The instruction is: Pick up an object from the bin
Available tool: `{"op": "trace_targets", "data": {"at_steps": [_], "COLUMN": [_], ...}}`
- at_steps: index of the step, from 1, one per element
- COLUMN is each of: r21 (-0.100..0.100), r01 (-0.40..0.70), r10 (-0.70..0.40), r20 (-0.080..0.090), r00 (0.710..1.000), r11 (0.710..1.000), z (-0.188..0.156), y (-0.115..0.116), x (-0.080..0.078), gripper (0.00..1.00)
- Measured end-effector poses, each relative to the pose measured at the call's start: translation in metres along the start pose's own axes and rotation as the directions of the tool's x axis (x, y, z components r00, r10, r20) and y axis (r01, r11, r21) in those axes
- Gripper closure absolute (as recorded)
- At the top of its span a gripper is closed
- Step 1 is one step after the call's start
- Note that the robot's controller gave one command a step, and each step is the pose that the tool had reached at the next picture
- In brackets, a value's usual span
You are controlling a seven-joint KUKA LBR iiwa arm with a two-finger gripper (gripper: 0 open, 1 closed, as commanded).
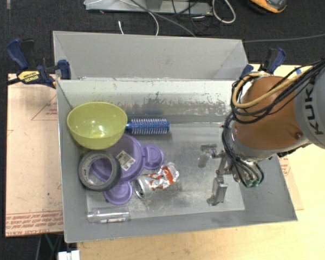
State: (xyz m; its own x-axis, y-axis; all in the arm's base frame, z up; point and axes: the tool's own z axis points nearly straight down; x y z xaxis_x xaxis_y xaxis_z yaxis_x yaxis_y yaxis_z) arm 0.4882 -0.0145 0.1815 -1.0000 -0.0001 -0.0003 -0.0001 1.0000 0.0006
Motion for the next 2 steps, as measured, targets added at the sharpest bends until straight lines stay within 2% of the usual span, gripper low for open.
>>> {"op": "trace_targets", "data": {"at_steps": [1, 2], "r21": [-0.004, 0.003], "r01": [0.144, 0.146], "r10": [-0.144, -0.146], "r20": [-0.003, 0.011], "r00": [0.99, 0.989], "r11": [0.99, 0.989], "z": [0.113, 0.066], "y": [0.104, 0.089], "x": [-0.019, -0.031], "gripper": [0.0, 0.0]}}
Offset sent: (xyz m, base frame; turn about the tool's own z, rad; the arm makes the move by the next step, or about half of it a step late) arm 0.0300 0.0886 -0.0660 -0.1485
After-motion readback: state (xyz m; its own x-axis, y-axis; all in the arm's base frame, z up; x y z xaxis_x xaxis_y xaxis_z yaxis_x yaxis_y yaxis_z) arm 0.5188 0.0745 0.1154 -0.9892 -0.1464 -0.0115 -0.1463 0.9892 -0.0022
